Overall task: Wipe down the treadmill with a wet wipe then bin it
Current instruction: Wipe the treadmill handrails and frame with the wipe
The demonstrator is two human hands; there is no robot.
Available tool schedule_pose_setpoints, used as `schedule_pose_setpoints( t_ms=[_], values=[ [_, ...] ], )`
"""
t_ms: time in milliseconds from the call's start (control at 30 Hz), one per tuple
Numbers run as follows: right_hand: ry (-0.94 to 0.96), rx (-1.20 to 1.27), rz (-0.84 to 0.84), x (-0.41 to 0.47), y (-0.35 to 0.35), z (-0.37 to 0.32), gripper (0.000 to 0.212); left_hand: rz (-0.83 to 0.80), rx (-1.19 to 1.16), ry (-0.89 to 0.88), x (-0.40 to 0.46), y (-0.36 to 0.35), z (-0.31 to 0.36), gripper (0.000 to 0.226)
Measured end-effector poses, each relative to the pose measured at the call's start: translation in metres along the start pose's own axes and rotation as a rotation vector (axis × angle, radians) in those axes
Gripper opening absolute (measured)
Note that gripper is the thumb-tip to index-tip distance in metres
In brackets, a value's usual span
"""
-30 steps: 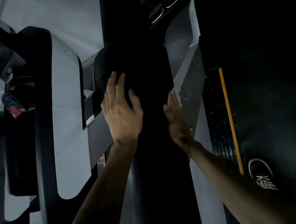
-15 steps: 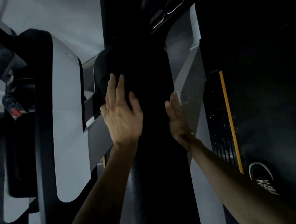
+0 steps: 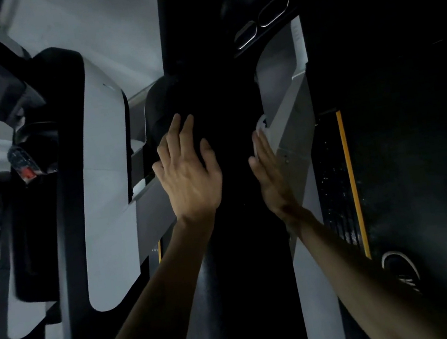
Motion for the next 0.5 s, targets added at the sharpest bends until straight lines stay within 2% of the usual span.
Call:
schedule_pose_setpoints(
  t_ms=[167,267,333,500],
  values=[
    [-0.242,0.060,-0.039,0.053,0.017,0.018,0.058,0.002,-0.049,0.012,0.000,0.001,0.000,0.047],
    [-0.274,0.088,-0.016,0.084,0.020,0.005,0.065,-0.012,-0.096,0.014,0.001,0.000,-0.001,0.044],
    [-0.226,0.046,-0.023,0.079,0.010,-0.011,0.069,-0.015,-0.116,0.016,0.003,-0.001,-0.001,0.043],
    [0.019,-0.135,-0.041,0.018,-0.002,-0.012,0.061,-0.059,-0.168,0.020,0.004,-0.004,-0.002,0.046]
  ],
)
Point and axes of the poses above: each hand's wrist, its own x-axis towards the middle knuckle, its own y-axis out of the back of the hand, z = x × y, the point moved 5 cm from there along x, towards the middle knuckle, and after that the axes turned 11 degrees about y, right-handed, at the moved point
